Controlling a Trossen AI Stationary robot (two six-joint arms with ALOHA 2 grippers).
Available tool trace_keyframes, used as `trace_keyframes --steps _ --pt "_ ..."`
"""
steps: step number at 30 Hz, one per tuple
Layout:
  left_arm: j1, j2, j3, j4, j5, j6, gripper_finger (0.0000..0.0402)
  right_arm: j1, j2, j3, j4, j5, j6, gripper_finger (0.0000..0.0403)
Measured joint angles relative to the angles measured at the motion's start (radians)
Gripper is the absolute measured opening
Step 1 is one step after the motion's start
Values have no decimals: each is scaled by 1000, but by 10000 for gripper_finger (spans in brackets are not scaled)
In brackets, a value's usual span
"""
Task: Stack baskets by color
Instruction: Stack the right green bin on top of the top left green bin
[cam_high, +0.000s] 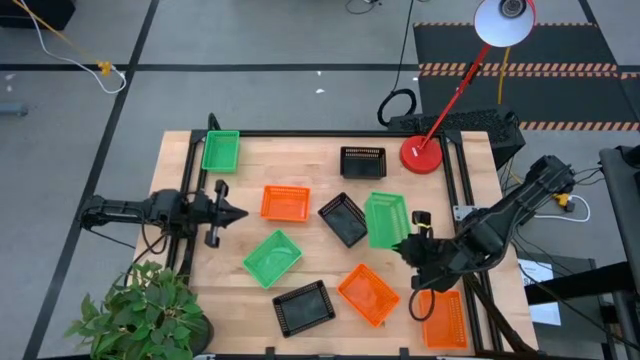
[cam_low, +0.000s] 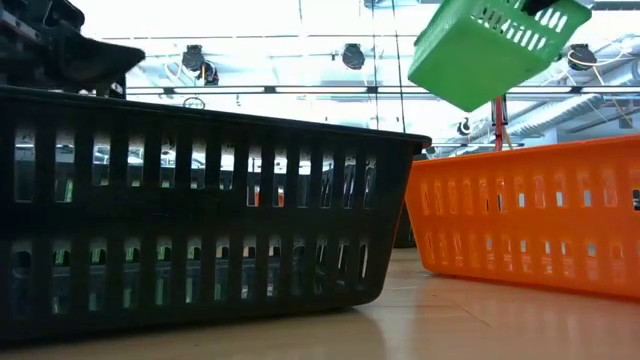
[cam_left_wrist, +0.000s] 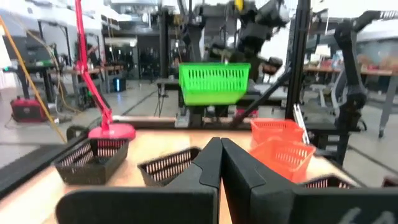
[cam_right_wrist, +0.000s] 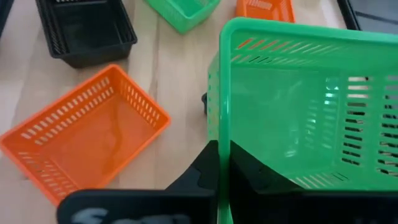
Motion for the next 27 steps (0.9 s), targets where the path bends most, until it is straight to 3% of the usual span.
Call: trace_keyframes --steps 7,13,19,27 --pt "-3 0 1 227 1 13 10 -26 16 0 50 26 -61 5" --pt "-3 73 55 244 1 23 10 -66 41 0 109 24 -126 4" --pt "-4 322 214 241 2 67 10 -101 78 0 148 22 -206 4" --pt "-67 761 543 187 6 188 10 -141 97 -1 165 21 -234 7"
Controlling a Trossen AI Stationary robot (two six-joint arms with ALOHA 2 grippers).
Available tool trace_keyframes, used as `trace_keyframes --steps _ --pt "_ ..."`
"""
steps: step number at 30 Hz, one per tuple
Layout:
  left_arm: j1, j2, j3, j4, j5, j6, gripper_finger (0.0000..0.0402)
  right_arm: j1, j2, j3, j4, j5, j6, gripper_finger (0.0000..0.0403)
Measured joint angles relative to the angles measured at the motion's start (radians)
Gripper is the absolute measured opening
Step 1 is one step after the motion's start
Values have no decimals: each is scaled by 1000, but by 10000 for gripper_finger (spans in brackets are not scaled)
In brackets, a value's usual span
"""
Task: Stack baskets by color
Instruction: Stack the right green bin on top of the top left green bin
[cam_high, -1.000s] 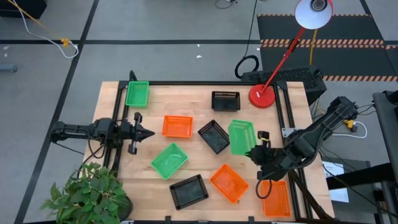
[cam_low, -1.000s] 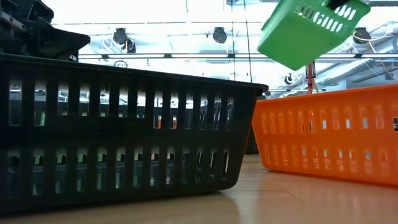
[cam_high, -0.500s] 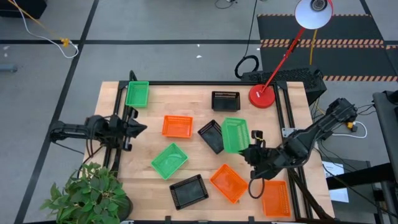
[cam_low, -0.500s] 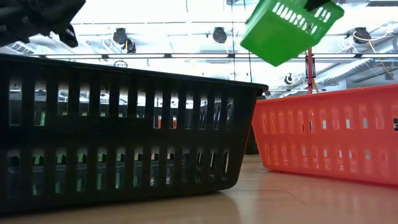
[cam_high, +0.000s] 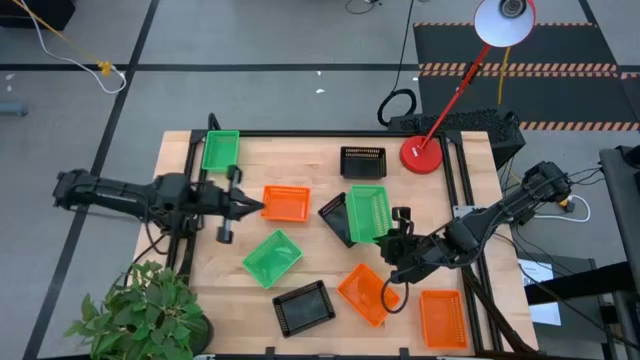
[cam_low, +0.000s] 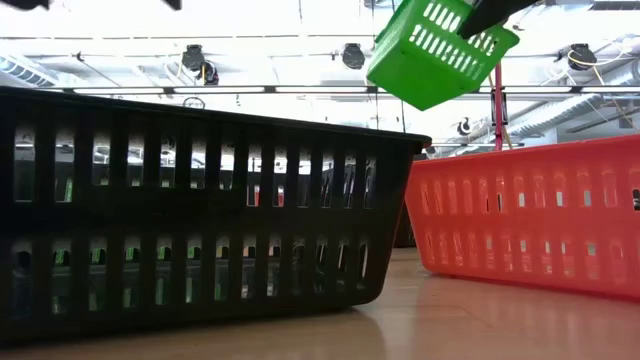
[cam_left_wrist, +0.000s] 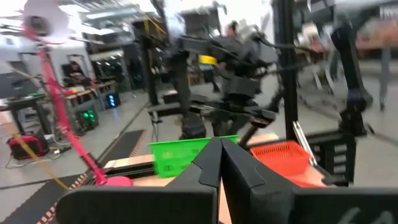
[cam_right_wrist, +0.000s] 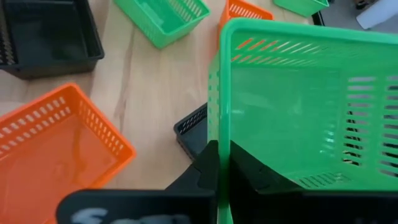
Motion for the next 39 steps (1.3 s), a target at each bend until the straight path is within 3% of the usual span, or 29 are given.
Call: trace_keyframes --steps 6,16,21,32,39 --pt "-65 299 281 -86 -21 82 29 -9 0 0 0 0 0 9" --pt "-88 698 711 -433 -123 135 165 -7 0 0 -1 -4 2 10" --pt "-91 848 854 -561 -122 237 192 -7 0 -1 1 -69 -10 10" --pt "-100 961 895 -470 -182 355 166 -6 0 -1 5 -190 -15 11" --pt "-129 964 895 -493 -183 250 155 14 0 -1 10 -213 -18 11"
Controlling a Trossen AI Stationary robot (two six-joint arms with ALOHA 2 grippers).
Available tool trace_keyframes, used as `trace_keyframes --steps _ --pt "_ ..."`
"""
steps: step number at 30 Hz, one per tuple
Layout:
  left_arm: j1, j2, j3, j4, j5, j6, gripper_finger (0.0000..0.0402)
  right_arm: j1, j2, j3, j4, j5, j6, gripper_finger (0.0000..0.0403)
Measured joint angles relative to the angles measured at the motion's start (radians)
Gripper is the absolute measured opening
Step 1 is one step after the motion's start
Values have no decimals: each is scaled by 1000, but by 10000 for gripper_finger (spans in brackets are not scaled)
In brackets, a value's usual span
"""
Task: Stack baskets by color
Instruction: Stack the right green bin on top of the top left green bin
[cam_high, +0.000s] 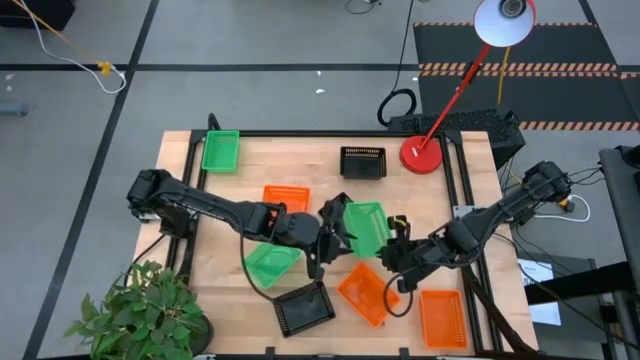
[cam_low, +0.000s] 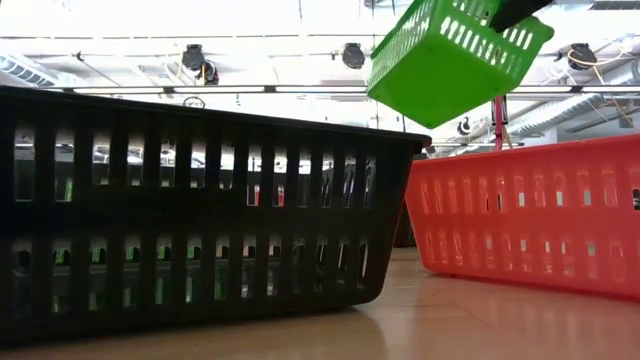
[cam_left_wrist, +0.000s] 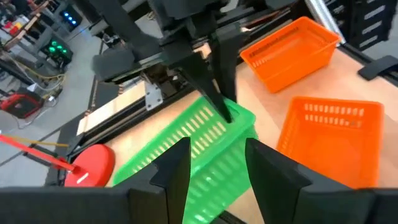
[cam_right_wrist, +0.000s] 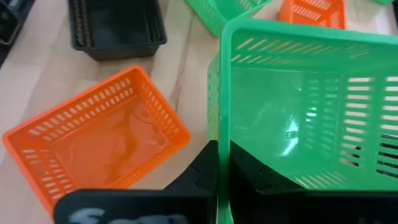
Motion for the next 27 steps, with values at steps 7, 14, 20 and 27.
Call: trace_keyframes --steps 7,14,20,27 --pt "-29 0 0 10 -19 8 205 -1 0 0 12 1 0 11" --pt "-32 0 0 -8 -59 116 253 -1 0 0 45 0 -8 11" --pt "2 -1 0 -81 -43 180 235 -1 0 0 45 -1 -8 11" --pt "54 -1 0 -90 63 237 192 -1 0 0 48 -1 -48 11"
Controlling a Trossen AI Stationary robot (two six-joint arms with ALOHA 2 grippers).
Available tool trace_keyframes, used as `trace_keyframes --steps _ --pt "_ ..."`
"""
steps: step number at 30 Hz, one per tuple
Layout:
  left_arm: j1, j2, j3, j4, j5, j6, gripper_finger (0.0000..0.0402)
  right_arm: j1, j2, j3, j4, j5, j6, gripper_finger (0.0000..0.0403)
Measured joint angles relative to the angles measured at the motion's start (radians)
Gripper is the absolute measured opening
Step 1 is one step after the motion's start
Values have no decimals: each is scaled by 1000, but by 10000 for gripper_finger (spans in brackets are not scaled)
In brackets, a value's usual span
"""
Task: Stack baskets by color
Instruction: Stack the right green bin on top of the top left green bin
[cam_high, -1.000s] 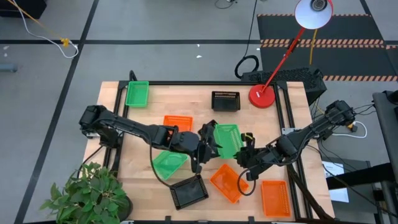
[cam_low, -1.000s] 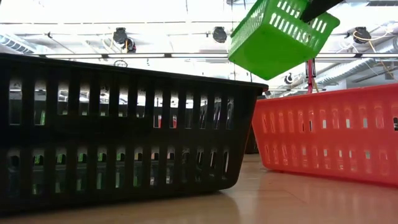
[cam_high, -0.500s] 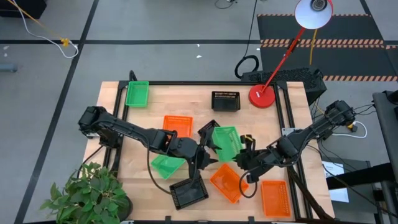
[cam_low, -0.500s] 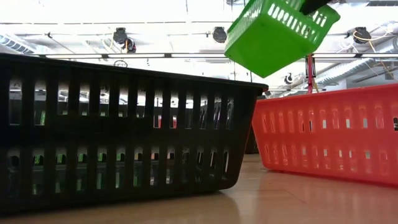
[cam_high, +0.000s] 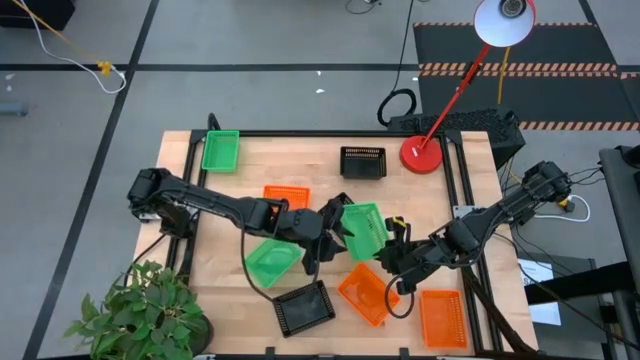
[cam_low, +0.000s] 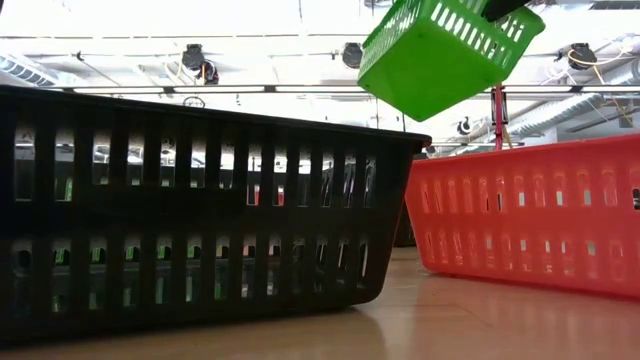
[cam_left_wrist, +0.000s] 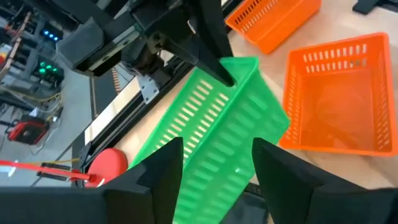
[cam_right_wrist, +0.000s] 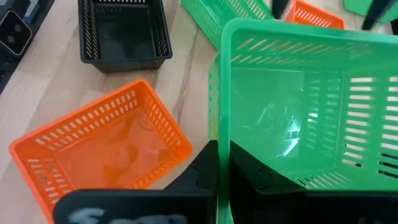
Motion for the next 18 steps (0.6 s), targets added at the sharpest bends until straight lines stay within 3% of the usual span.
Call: trace_keyframes --steps 4,8,13,15,18 --pt "16 0 0 -13 35 60 173 0 -1 -20 21 0 -15 11" --pt "26 0 0 -12 41 25 169 0 -1 -65 63 0 -101 11" --pt "57 0 -1 26 17 -264 174 -9 0 -92 129 38 -173 11" --pt "68 0 -1 72 -43 -440 174 -19 0 -97 157 103 -173 11" --pt "67 -5 -1 130 -219 -606 174 -40 0 -111 196 190 -137 10"
